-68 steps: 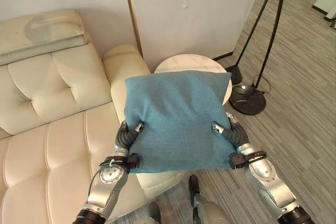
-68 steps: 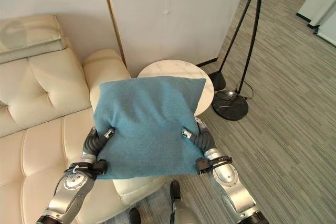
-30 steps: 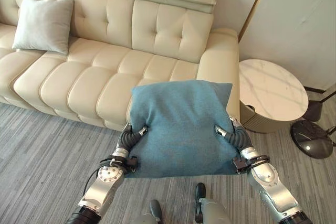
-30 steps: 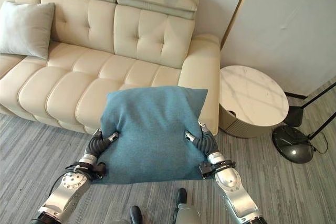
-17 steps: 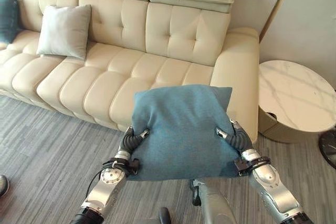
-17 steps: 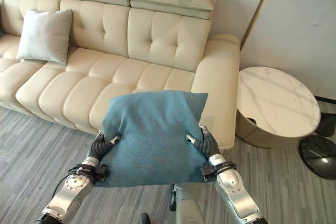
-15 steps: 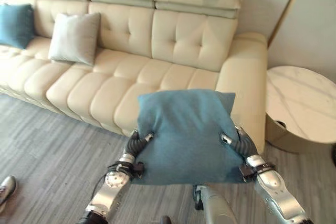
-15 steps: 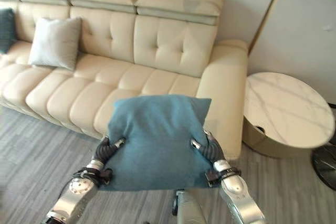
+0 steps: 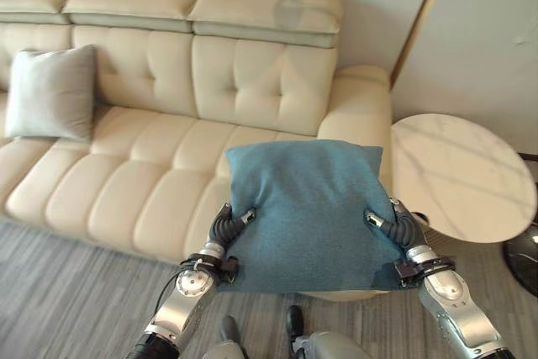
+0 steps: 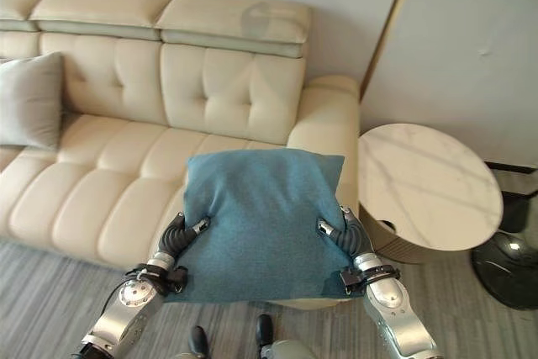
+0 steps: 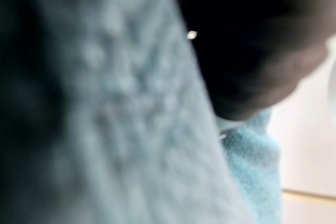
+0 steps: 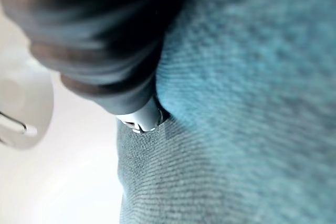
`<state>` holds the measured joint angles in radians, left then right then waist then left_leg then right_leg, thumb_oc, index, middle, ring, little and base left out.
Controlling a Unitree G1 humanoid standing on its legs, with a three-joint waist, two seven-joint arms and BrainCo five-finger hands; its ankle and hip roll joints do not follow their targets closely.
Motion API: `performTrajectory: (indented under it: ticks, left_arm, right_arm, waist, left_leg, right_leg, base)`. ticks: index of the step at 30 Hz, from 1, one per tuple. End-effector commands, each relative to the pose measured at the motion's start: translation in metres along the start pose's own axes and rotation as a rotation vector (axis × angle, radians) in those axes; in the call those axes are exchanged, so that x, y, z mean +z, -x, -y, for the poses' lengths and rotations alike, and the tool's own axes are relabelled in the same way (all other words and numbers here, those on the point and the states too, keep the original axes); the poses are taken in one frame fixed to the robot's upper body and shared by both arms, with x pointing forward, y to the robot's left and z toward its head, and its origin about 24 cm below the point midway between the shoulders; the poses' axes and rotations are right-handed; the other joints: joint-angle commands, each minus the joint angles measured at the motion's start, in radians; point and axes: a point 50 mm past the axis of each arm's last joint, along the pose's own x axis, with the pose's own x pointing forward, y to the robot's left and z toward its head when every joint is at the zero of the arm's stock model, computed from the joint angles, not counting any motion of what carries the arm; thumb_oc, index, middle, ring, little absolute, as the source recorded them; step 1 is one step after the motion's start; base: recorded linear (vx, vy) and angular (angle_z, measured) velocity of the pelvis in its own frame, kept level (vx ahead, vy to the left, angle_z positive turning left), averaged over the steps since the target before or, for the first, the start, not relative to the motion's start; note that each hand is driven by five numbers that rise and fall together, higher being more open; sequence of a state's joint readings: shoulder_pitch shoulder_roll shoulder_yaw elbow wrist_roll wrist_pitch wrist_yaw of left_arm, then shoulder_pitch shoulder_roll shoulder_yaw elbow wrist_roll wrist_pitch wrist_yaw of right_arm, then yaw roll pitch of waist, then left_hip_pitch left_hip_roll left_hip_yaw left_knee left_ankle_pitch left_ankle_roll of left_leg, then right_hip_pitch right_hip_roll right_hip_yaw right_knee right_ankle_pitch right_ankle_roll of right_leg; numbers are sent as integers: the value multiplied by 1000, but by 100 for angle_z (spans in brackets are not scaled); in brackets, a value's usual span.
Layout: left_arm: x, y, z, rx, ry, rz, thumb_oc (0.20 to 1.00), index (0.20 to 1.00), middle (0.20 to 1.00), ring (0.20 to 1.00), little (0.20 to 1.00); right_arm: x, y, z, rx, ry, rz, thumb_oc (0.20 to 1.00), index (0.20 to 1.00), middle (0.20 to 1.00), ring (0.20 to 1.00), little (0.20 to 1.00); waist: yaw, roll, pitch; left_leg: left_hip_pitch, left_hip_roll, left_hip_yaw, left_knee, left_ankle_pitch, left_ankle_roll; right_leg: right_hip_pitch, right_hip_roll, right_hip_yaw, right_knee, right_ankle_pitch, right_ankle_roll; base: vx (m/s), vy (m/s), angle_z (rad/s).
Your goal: Pick up all the scattered cushions and arrange them neatly on the sofa.
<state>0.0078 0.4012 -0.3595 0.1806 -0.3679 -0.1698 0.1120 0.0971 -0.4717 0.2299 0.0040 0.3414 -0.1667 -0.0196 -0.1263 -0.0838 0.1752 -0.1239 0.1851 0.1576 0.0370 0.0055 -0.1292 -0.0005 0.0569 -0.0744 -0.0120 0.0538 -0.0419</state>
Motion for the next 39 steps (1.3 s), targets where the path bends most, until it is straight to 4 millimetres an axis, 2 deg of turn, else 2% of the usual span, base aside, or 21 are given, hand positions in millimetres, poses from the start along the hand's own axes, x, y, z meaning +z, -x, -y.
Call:
performTrajectory:
  ticks: [1, 2, 3, 5, 7, 10, 12, 14, 15, 16, 18, 19, 20, 21, 23, 25, 31, 35, 36, 37, 39]
  left_arm:
    - [57, -13, 28, -119, 27, 304, 200, 200, 200, 200, 200]
    - [57, -14, 28, -118, 27, 304, 200, 200, 200, 200, 200]
    - [61, -17, 29, -111, 37, 326, 200, 200, 200, 200, 200]
    - [62, -18, 31, -118, 41, 331, 200, 200, 200, 200, 200]
    - [64, -21, 34, -136, 38, 337, 200, 200, 200, 200, 200]
    - [65, -22, 32, -141, 18, 337, 200, 200, 200, 200, 200]
    - [68, -21, 27, -126, 5, 346, 200, 200, 200, 200, 200]
    - [68, -19, 19, -94, -5, 350, 200, 200, 200, 200, 200]
    - [68, -19, 15, -79, -8, 348, 200, 200, 200, 200, 200]
    - [68, -19, 15, -79, -9, 348, 200, 200, 200, 200, 200]
    - [65, -16, 8, -46, -4, 339, 200, 200, 200, 200, 200]
    - [62, -13, 4, -28, 4, 331, 200, 200, 200, 200, 200]
    - [61, -13, 3, -23, 6, 328, 200, 200, 200, 200, 200]
    - [60, -12, 0, -11, 8, 322, 200, 200, 200, 200, 200]
    - [56, -13, 4, -16, 12, 308, 200, 200, 200, 200, 200]
    - [57, -11, 1, 1, 18, 320, 200, 200, 200, 200, 200]
    - [61, -11, -2, 5, -1, 336, 200, 200, 200, 200, 200]
    - [72, -16, -8, 51, -17, 381, 200, 200, 200, 200, 200]
    - [81, -23, -8, 71, -18, 418, 200, 200, 200, 200, 200]
    - [82, -23, -8, 72, -18, 420, 200, 200, 200, 200, 200]
    - [101, -37, -6, 100, -42, 491, 200, 200, 200, 200, 200]
  right_arm:
    - [37, -11, -28, 133, -24, 229, 200, 200, 200, 200, 200]
    - [37, -11, -28, 133, -24, 229, 200, 200, 200, 200, 200]
    - [37, -12, -26, 129, -21, 229, 200, 200, 200, 200, 200]
    - [37, -13, -26, 128, -20, 229, 200, 200, 200, 200, 200]
    - [39, -14, -24, 123, -9, 234, 200, 200, 200, 200, 200]
    - [43, -19, -29, 140, -10, 253, 200, 200, 200, 200, 200]
    - [51, -25, -34, 157, 7, 283, 200, 200, 200, 200, 200]
    - [58, -31, -40, 164, -10, 320, 200, 200, 200, 200, 200]
    - [61, -33, -43, 169, -27, 332, 200, 200, 200, 200, 200]
    - [61, -33, -43, 170, -27, 333, 200, 200, 200, 200, 200]
    - [63, -35, -47, 185, -36, 339, 200, 200, 200, 200, 200]
    - [64, -36, -48, 197, -43, 343, 200, 200, 200, 200, 200]
    - [61, -35, -49, 202, -56, 334, 200, 200, 200, 200, 200]
    - [61, -36, -49, 202, -50, 331, 200, 200, 200, 200, 200]
    - [58, -33, -46, 193, -33, 321, 200, 200, 200, 200, 200]
    - [60, -35, -45, 189, -7, 328, 200, 200, 200, 200, 200]
    - [68, -39, -43, 183, 50, 355, 200, 200, 200, 200, 200]
    - [83, -49, -42, 114, 84, 427, 200, 200, 200, 200, 200]
    - [95, -57, -48, 104, 96, 480, 200, 200, 200, 200, 200]
    - [95, -58, -48, 103, 97, 482, 200, 200, 200, 200, 200]
    - [116, -74, -61, 93, 124, 556, 200, 200, 200, 200, 200]
  waist:
    - [36, 28, -59]
    - [36, 27, -57]
    - [34, 36, -63]
    - [33, 42, -67]
    - [21, 52, -84]
    - [18, 44, -92]
    - [25, 45, -88]
    - [46, 53, -84]
    - [50, 53, -83]
    - [50, 52, -82]
    - [52, 55, -84]
    - [51, 57, -82]
    - [53, 50, -80]
    - [56, 51, -73]
    - [52, 40, -68]
    - [72, 38, -74]
    - [76, 52, -88]
    - [77, 72, -77]
    - [79, 82, -62]
    - [79, 82, -62]
    - [90, 93, -31]
  left_leg:
    - [-17, 20, -80, -21, 103, -11]
    - [-13, 19, -79, -24, 103, -12]
    - [-20, 20, -117, -31, 108, -25]
    - [-5, 15, -115, -37, 94, -23]
    - [20, -8, -99, -17, 64, -12]
    - [40, -60, -60, 6, 16, 37]
    - [63, -81, -17, -1, 2, 66]
    - [84, -89, 28, -17, -11, 86]
    - [100, -98, 45, -28, -14, 90]
    - [102, -99, 45, -30, -13, 91]
    - [128, -119, 56, -60, -14, 96]
    - [147, -131, 66, -76, -21, 97]
    - [144, -144, 60, -70, -27, 98]
    - [147, -141, 54, -62, -33, 100]
    - [145, -158, 35, -51, -42, 101]
    - [138, -166, 37, -52, -43, 98]
    - [129, -173, 22, -77, -38, 97]
    - [116, -174, 31, -107, -26, 96]
    - [92, -175, 32, -112, -21, 97]
    - [89, -175, 33, -111, -20, 97]
    - [29, -177, 35, -107, -10, 98]
  right_leg:
    - [3, -123, 20, 102, -170, 127]
    - [4, -123, 21, 104, -172, 127]
    - [17, -128, 52, 116, -187, 132]
    - [26, -134, 65, 122, -195, 139]
    - [40, -168, 87, 143, -196, 158]
    - [14, -213, 129, 189, -142, 196]
    - [-37, -230, 140, 269, -91, 213]
    - [-82, -248, 84, 338, -86, 216]
    - [-100, -247, 47, 345, -81, 216]
    - [-99, -247, 48, 346, -82, 216]
    - [-123, -205, 6, 296, -96, 205]
    - [-160, -164, -28, 238, -95, 189]
    - [-151, -146, -33, 186, -102, 177]
    - [-148, -154, -48, 177, -99, 179]
    - [-122, -127, 2, 143, -103, 164]
    - [-111, -144, -30, 105, -86, 161]
    - [-89, -139, -41, 32, -70, 162]
    - [-103, -141, -36, 13, -64, 166]
    - [-129, -142, -29, 11, -59, 166]
    - [-133, -142, -29, 13, -59, 165]
    - [-199, -146, -17, 23, -48, 166]
  base:
    - [292, 188, -46]
    - [366, 299, -66]
    - [269, 255, -92]
    - [276, 286, -75]
    - [330, 402, -35]
    - [213, 313, -41]
    - [143, 279, -65]
    - [99, 246, -91]
    - [63, 147, -95]
    - [76, 125, -65]
    - [104, 96, -35]
    - [132, 41, -27]
    - [117, 10, -32]
    - [93, -27, -17]
    - [86, -54, 15]
    - [41, -37, 49]
    - [51, -27, 7]
    - [-16, 21, 2]
    - [-68, 26, -3]
    - [-163, 55, -7]
    - [-187, 58, -5]
